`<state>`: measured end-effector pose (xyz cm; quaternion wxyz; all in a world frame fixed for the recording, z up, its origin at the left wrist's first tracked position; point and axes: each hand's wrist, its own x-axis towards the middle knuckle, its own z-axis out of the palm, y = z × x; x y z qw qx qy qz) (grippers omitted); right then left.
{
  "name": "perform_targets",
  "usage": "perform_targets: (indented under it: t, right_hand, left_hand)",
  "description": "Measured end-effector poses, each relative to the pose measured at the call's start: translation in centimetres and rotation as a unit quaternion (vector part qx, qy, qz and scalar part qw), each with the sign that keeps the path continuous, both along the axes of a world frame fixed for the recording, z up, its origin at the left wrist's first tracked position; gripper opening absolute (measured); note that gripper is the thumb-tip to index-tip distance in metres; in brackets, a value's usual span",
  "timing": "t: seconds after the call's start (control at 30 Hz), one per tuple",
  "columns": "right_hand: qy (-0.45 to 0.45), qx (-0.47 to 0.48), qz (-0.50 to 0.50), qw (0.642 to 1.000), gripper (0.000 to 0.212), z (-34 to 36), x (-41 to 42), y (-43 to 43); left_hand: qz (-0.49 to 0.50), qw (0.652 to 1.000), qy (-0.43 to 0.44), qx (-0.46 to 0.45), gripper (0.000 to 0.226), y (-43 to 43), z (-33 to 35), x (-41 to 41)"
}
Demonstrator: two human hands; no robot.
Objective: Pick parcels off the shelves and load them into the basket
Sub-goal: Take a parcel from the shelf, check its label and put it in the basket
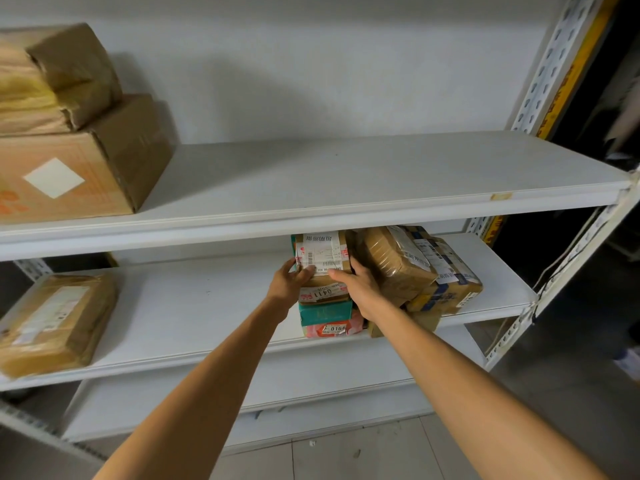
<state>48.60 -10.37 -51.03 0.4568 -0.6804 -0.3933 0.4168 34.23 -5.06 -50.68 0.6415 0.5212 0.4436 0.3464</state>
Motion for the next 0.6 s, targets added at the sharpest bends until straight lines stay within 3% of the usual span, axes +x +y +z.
perform_targets:
  t: [0.3, 0.6]
  right_hand:
    - [0.013, -0.004, -0.021, 1.000, 0.053, -0.6, -0.4, 0.4]
    - [0.005, -0.009, -0.013, 1.000, 0.052, 0.4, -0.6, -0.1]
  left_hand:
    - [0.015, 1.000, 0.002, -0.004, 0.048, 0.8, -0.8, -0.1]
    - [0.005, 1.000, 0.001, -0.001, 0.044, 0.4, 0.0, -0.1]
